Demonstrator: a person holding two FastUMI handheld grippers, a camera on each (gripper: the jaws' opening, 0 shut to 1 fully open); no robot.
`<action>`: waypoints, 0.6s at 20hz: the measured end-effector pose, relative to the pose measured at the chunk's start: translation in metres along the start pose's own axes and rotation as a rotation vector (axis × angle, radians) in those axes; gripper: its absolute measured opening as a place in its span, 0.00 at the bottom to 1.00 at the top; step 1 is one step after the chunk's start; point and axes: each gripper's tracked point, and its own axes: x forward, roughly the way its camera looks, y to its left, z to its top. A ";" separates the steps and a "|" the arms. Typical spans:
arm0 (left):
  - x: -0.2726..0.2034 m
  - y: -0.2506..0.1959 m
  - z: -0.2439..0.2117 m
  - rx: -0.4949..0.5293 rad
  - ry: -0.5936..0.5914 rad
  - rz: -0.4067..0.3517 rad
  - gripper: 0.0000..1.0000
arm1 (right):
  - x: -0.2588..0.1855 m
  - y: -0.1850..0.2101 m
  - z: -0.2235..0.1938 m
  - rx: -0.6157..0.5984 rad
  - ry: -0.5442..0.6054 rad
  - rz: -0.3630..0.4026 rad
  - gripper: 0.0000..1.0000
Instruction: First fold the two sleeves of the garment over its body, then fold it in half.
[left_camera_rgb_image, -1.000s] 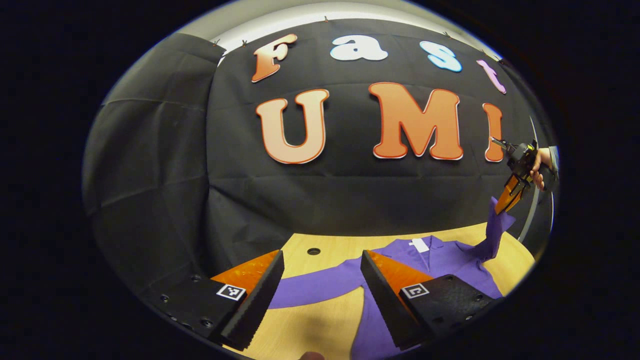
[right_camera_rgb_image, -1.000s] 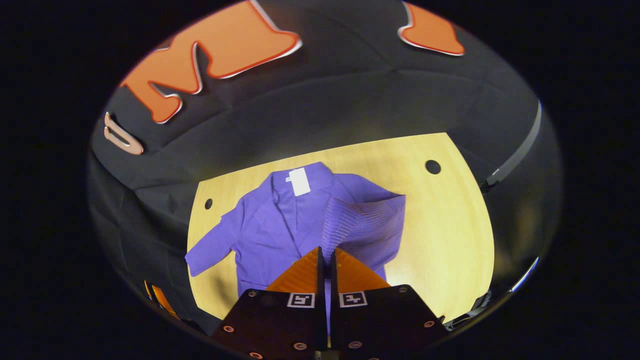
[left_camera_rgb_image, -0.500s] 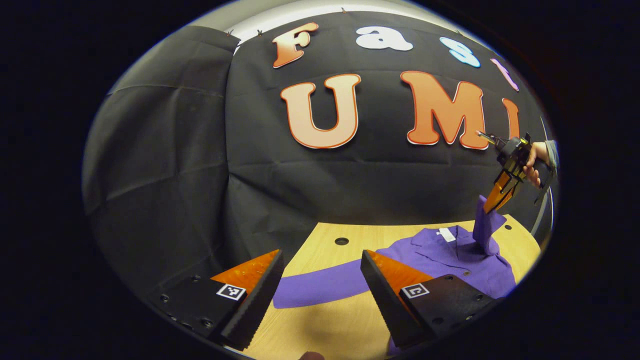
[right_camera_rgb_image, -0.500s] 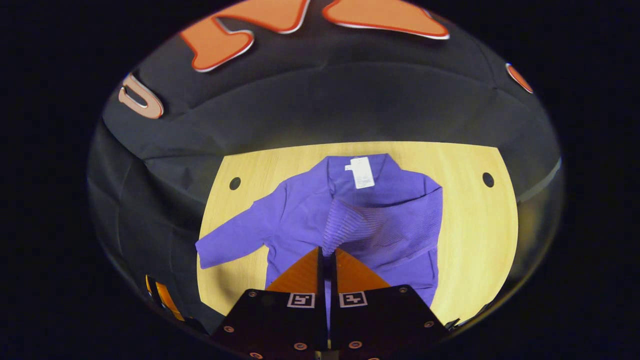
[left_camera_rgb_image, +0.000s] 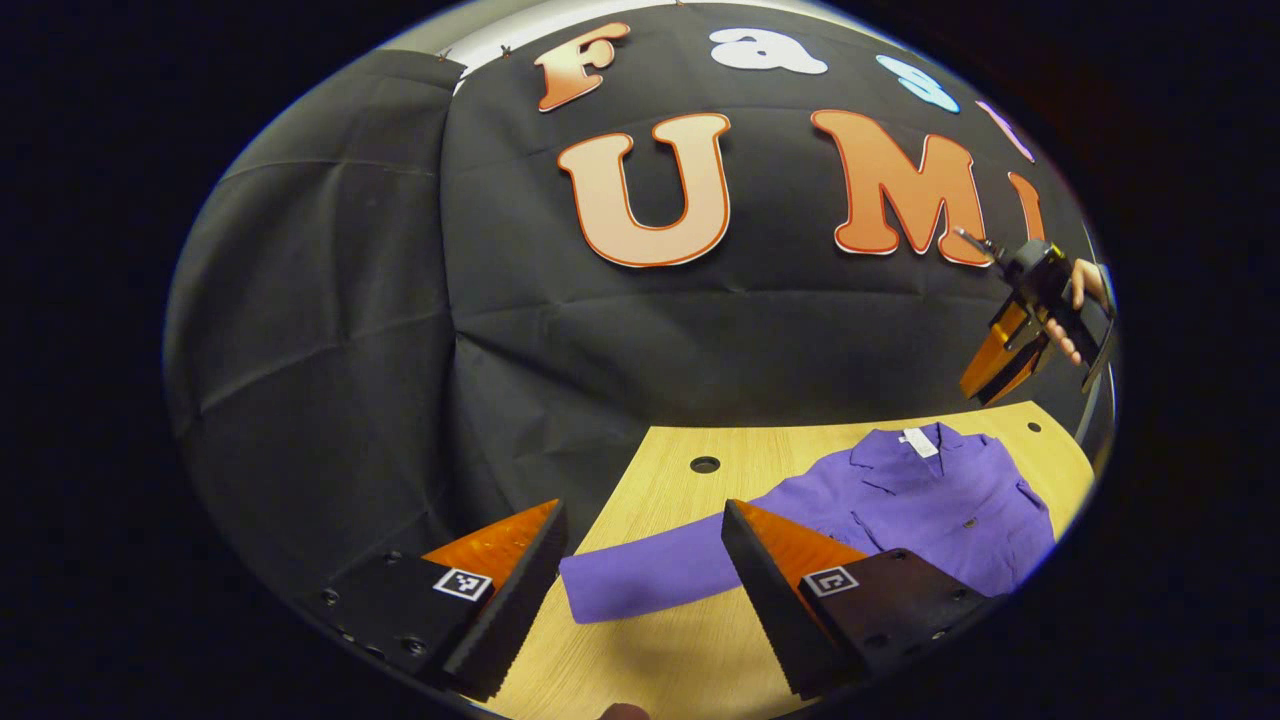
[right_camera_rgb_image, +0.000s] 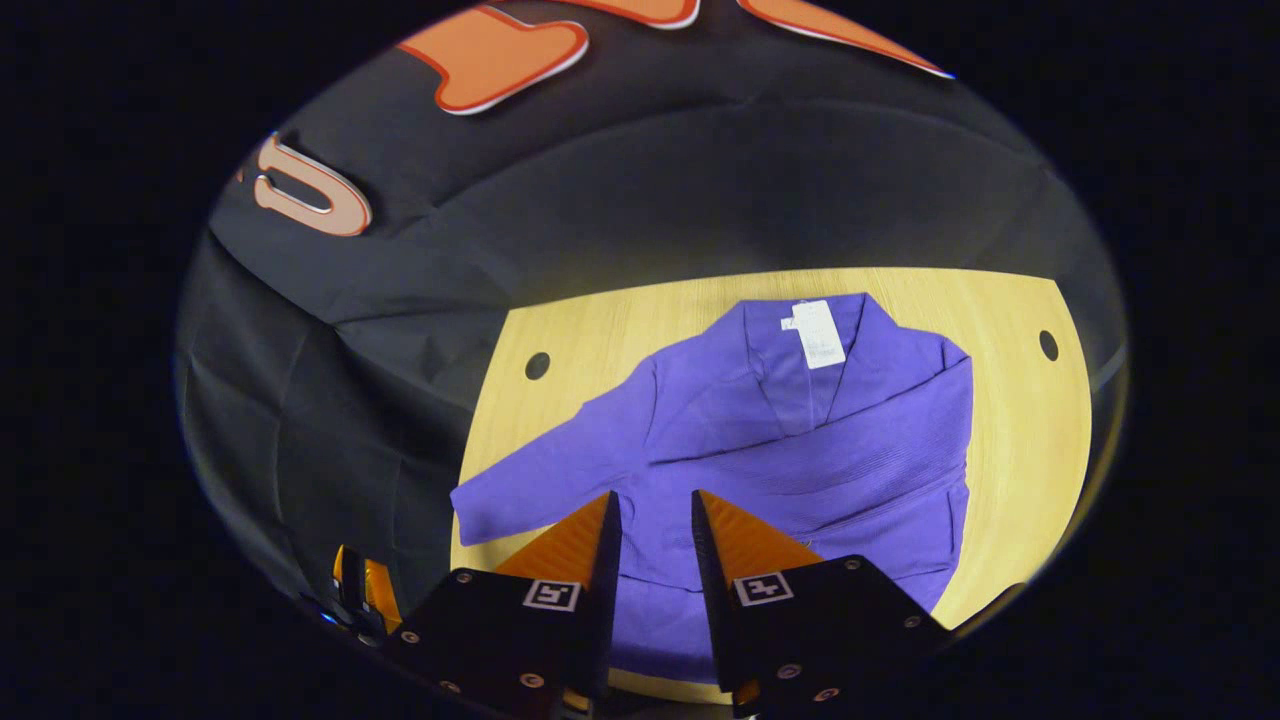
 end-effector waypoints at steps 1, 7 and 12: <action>0.008 0.001 -0.001 0.004 0.017 -0.004 0.97 | -0.009 0.000 0.005 -0.006 -0.034 0.008 0.47; 0.050 0.007 -0.007 -0.002 0.165 -0.049 0.97 | -0.075 -0.014 0.026 -0.040 -0.259 0.007 0.87; 0.089 0.027 -0.039 -0.072 0.367 -0.026 0.97 | -0.143 -0.038 0.036 -0.063 -0.464 -0.055 0.96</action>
